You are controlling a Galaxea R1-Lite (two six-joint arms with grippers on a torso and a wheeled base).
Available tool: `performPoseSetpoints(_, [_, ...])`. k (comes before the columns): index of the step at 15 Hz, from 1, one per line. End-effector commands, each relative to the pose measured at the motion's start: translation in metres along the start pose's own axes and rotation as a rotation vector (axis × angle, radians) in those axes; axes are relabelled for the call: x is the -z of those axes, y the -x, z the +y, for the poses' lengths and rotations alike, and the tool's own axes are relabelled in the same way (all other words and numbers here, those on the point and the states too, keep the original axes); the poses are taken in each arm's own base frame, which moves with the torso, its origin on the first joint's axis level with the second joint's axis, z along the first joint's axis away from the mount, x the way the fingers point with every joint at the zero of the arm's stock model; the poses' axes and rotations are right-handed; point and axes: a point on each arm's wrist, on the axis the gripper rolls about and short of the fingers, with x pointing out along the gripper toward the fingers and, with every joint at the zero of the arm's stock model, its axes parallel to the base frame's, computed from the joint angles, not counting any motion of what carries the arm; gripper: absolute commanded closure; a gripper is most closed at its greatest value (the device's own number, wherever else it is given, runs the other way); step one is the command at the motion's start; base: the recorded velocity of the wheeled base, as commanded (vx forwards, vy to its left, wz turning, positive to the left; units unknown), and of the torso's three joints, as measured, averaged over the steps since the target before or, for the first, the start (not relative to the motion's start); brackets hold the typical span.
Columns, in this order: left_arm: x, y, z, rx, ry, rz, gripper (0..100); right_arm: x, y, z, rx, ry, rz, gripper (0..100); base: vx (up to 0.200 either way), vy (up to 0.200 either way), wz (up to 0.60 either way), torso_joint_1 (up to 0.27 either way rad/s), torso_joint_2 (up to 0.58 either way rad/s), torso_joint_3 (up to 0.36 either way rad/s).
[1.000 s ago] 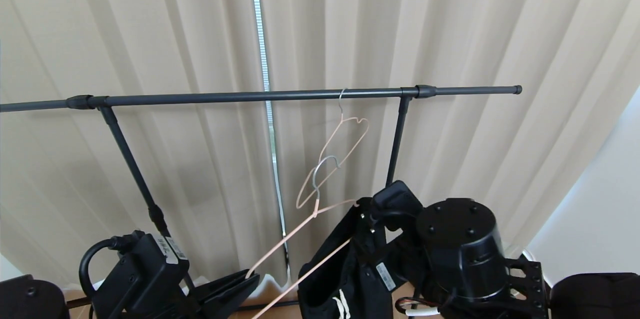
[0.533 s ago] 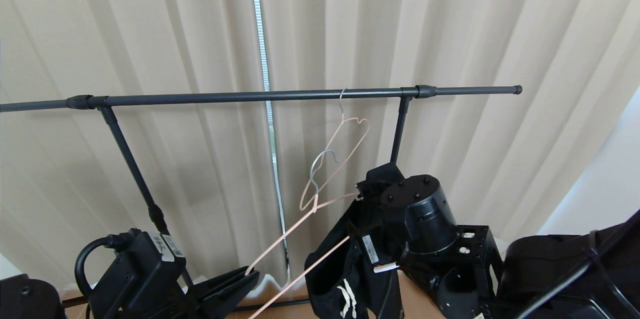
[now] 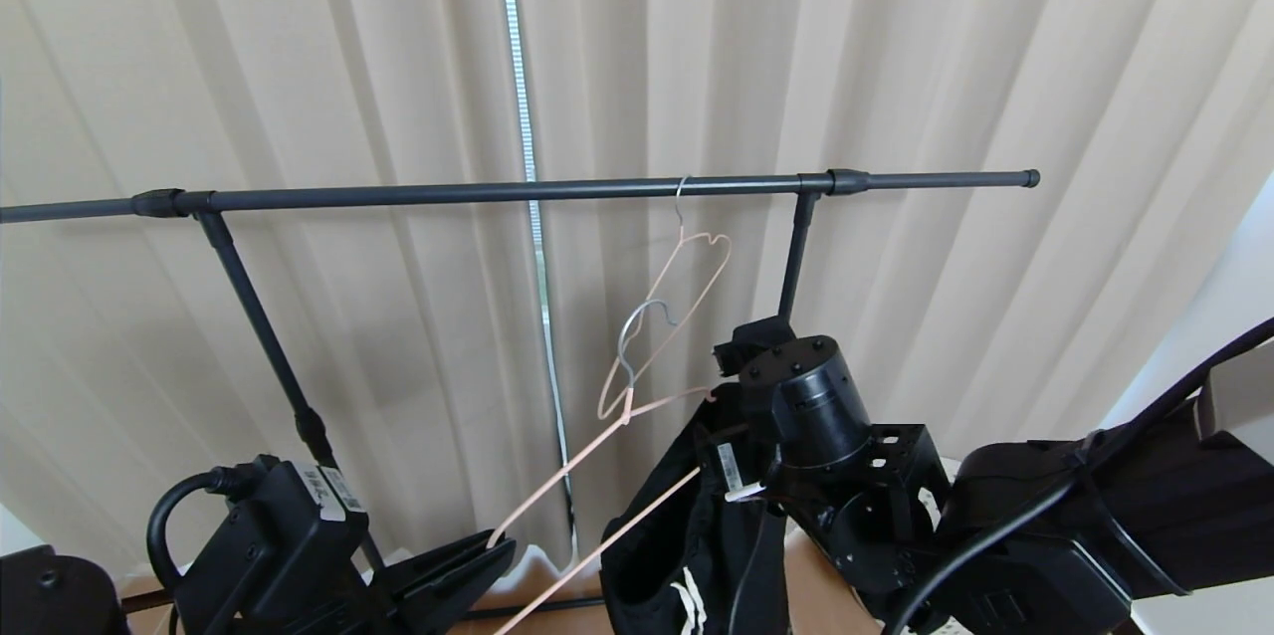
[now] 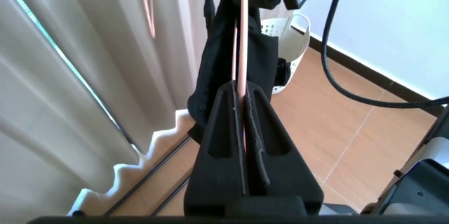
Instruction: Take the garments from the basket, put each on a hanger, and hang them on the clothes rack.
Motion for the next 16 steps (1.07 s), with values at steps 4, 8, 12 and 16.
performPoseSetpoints(4, [-0.001, 0.000, 0.000, 0.000, 0.001, -0.010, 100, 0.003, -0.016, 0.005, 0.035, -0.029, 0.012, 0, 0.000, 0.000, 0.00, 0.000, 0.00, 0.000])
performPoseSetpoints(8, [-0.001, 0.000, 0.000, 0.000, 0.002, -0.012, 100, 0.003, -0.018, 0.005, 0.051, -0.029, 0.007, 0, 0.000, 0.000, 0.00, 0.000, 0.00, 0.000])
performPoseSetpoints(12, [-0.001, 0.000, 0.000, 0.000, 0.002, -0.013, 100, 0.004, -0.018, 0.005, 0.055, -0.027, 0.009, 100, 0.000, 0.000, 0.00, 0.000, 0.00, 0.000])
performPoseSetpoints(16, [-0.001, 0.000, 0.002, -0.011, 0.004, -0.011, 100, 0.001, -0.014, 0.004, 0.050, -0.032, 0.000, 100, 0.000, 0.000, 0.00, 0.000, 0.00, 0.000])
